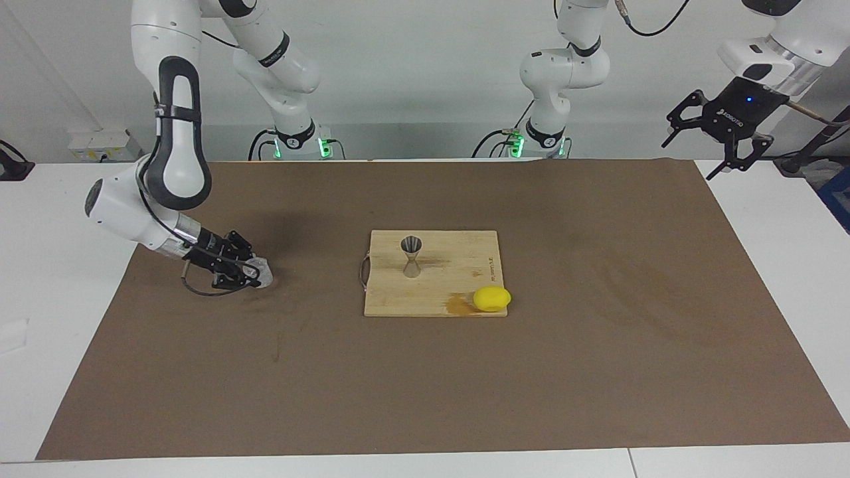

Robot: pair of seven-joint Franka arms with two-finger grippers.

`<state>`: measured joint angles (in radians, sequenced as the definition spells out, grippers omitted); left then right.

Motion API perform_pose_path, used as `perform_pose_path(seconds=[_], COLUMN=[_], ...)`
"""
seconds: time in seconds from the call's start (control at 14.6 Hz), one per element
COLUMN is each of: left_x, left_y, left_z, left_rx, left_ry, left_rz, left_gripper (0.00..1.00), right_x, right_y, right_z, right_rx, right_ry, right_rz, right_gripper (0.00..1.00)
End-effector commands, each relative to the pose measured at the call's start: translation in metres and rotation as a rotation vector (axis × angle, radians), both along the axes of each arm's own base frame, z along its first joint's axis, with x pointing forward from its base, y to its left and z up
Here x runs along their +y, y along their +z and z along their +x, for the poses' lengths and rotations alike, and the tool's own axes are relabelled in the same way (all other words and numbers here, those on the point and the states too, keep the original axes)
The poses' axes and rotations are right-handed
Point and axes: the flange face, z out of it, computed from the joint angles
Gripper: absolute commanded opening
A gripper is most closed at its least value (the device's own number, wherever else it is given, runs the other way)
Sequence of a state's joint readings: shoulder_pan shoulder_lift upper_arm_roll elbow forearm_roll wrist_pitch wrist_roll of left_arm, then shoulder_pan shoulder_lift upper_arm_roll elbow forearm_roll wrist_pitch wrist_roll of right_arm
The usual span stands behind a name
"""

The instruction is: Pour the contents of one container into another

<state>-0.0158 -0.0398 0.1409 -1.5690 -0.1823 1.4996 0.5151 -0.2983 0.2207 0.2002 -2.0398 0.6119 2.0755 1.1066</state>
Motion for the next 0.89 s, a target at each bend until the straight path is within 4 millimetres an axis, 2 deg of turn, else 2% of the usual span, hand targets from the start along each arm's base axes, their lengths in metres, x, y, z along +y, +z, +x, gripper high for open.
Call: perform_pose_path(seconds=[0.0, 0.27, 0.34, 0.41, 0.48, 0.62, 0.69, 0.82], left_x=[0.002, 0.003, -0.005, -0.021, -0.026, -0.029, -0.029, -0.029], left_y=[-0.005, -0.010, -0.013, -0.021, -0.024, -0.024, -0.022, -0.020], left_z=[-0.011, -0.012, -0.013, -0.013, -0.015, -0.015, -0.014, -0.013], left_rx=[0.022, 0.038, 0.034, 0.030, 0.029, 0.045, 0.041, 0.024], left_ry=[0.123, 0.161, 0.203, 0.270, 0.384, 0.582, 0.620, 0.605], left_rz=[0.029, 0.048, 0.103, 0.165, 0.188, 0.186, 0.184, 0.180], left_gripper=[1.00, 1.00, 1.00, 1.00, 1.00, 1.00, 1.00, 1.00], right_x=[0.030, 0.088, 0.098, 0.106, 0.122, 0.151, 0.166, 0.181], right_y=[0.019, 0.040, 0.043, 0.046, 0.047, 0.052, 0.055, 0.055], right_z=[0.003, 0.012, 0.013, 0.015, 0.015, 0.017, 0.017, 0.017], right_rx=[0.011, 0.037, 0.040, 0.035, 0.031, 0.017, 0.013, 0.002], right_ry=[-0.038, -0.064, -0.064, -0.078, -0.078, -0.080, -0.084, -0.106], right_rz=[0.013, 0.007, 0.008, 0.007, 0.003, -0.002, -0.001, 0.001], right_gripper=[0.16, 0.15, 0.15, 0.15, 0.15, 0.12, 0.12, 0.12])
